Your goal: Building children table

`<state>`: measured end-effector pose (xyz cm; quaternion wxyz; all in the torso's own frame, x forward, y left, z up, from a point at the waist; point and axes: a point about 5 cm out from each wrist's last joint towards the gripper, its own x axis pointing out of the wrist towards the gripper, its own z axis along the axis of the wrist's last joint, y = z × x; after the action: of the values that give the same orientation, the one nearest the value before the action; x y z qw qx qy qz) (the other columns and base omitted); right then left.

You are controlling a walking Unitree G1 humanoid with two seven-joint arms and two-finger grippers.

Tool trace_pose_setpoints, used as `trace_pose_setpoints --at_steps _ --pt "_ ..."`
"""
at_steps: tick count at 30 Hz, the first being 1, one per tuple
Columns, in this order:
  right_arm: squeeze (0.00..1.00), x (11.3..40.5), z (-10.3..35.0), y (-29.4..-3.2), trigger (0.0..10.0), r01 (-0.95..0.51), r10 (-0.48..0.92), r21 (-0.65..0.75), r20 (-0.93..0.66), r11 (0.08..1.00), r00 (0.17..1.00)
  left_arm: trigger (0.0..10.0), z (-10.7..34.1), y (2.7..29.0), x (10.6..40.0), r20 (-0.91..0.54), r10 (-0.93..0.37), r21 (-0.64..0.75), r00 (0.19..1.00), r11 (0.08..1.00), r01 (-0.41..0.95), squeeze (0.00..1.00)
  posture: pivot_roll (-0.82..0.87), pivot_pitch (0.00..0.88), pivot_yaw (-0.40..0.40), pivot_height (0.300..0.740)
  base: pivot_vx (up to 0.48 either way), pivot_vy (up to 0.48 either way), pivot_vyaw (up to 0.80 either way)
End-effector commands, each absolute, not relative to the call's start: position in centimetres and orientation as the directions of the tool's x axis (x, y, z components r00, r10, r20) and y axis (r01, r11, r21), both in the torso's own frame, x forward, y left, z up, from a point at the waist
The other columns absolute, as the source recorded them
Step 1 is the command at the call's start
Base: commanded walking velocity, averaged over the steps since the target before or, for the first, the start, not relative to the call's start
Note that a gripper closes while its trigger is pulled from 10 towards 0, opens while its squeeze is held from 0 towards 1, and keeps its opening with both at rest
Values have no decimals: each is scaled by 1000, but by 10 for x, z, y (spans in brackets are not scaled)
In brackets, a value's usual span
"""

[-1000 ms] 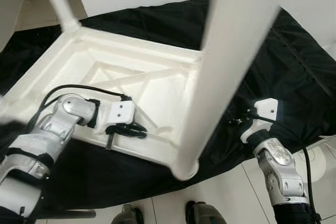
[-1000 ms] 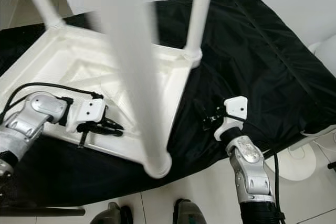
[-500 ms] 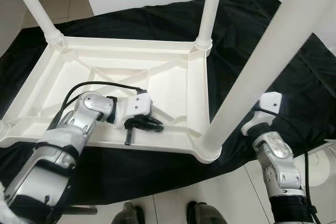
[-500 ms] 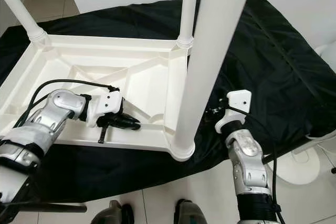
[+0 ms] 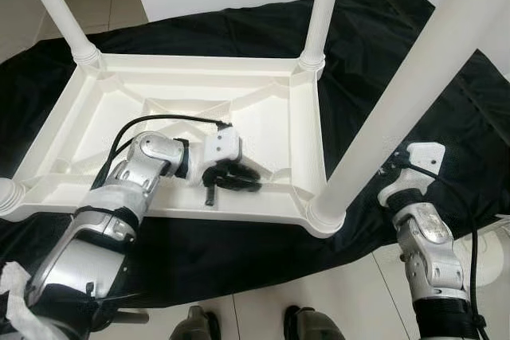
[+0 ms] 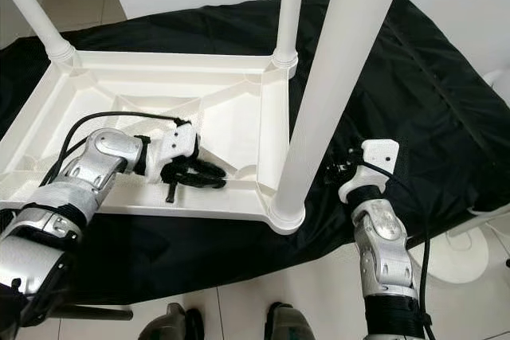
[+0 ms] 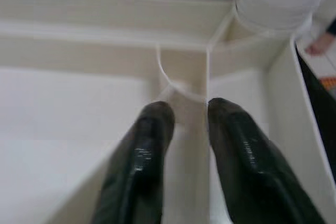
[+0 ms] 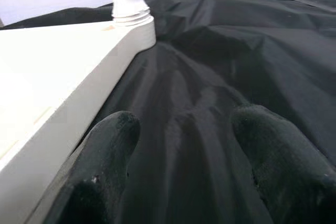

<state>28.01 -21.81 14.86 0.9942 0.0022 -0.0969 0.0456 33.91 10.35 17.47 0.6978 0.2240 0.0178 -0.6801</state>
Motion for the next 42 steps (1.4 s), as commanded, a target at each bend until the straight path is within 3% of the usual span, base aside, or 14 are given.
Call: trace_pose_setpoints --at_steps 1,4,5,10,11,12,13,22,23,25,26,29,35,42 --pt "0 276 150 -221 10000 -92 88 12 200 996 976 10000 183 113 357 -169 -866 386 471 381 840 1000 -97 154 91 740 0 0 0" --pt "0 276 150 -221 10000 -95 90 12 201 995 975 10000 184 113 358 -164 -865 388 474 385 837 1000 -97 154 91 740 0 0 0" --pt "0 274 150 -223 10000 -99 95 9 198 995 976 10000 188 115 355 -138 -877 373 460 384 845 0 -96 155 90 740 0 0 0" --pt "0 265 151 -225 10000 -163 161 -3 180 987 970 10000 200 124 342 -63 -907 328 415 374 868 0 -97 155 88 740 0 0 0" --pt "502 262 151 -226 10000 -191 189 -6 170 982 967 10000 202 129 339 -45 -899 336 435 397 854 0 -98 155 85 740 0 0 0" --pt "502 262 151 -226 10000 -191 189 -6 170 982 967 10000 202 129 339 -45 -899 336 435 397 854 0 -98 155 85 740 0 0 0" --pt "1000 258 152 -228 10000 -224 220 3 157 975 963 10000 201 134 339 -53 -880 331 472 431 839 0 -97 156 81 740 0 0 0" --pt "1000 230 157 -233 10000 -470 471 -37 65 882 880 10000 202 144 319 -38 -762 308 647 607 733 0 -91 156 70 740 0 0 0" --pt "0 224 157 -232 10000 -529 530 -41 37 848 847 10000 201 146 318 -36 -742 270 670 638 721 0 -89 156 71 740 0 0 0" --pt "0 219 157 -231 10000 -565 566 -41 18 824 824 10000 201 147 317 -36 -728 247 684 657 712 0 -89 156 71 740 0 0 0" --pt "0 208 154 -226 10000 -660 659 -31 -29 751 752 10000 202 149 317 2 -688 182 725 713 677 0 -81 157 63 740 0 0 0" --pt "0 204 153 -224 10000 -692 691 -29 -44 721 722 10000 202 149 317 20 -677 157 736 729 666 0 -80 158 61 740 0 0 0" --pt "0 201 159 -213 10000 -791 789 -27 -50 611 612 10000 198 137 298 9 -726 188 688 677 712 0 -74 154 58 740 0 0 0" --pt "0 203 164 -207 10000 -824 823 -42 -47 565 567 10000 198 136 295 -2 -714 214 700 683 698 0 -68 148 58 740 0 0 0"
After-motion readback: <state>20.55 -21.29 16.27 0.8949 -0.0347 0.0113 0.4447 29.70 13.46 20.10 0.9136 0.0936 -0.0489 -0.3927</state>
